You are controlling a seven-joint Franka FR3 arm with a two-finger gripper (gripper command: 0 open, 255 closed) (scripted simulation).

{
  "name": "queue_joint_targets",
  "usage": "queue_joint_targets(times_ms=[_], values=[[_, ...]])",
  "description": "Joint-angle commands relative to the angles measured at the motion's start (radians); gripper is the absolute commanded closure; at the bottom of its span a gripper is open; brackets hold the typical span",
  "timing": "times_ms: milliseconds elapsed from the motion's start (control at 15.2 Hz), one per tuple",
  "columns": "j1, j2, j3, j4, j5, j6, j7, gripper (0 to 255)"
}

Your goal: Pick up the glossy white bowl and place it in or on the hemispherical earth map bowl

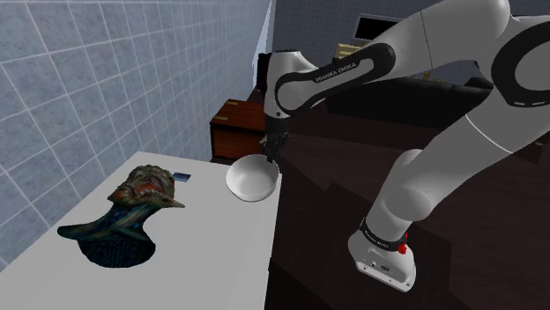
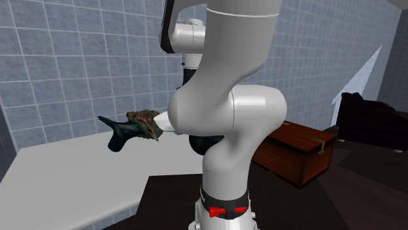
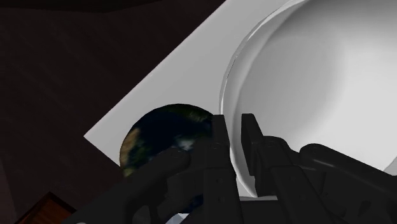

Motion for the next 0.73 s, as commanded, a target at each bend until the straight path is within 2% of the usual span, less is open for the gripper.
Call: queue_joint_targets(times_ms=[0,660], values=[[-0.023,0.043,-0.027,0.056,-0.019,-0.016,-0.036,255],[-0.106,0.286,-0.133,0.394,-0.062,-0.12,-0.193,255]])
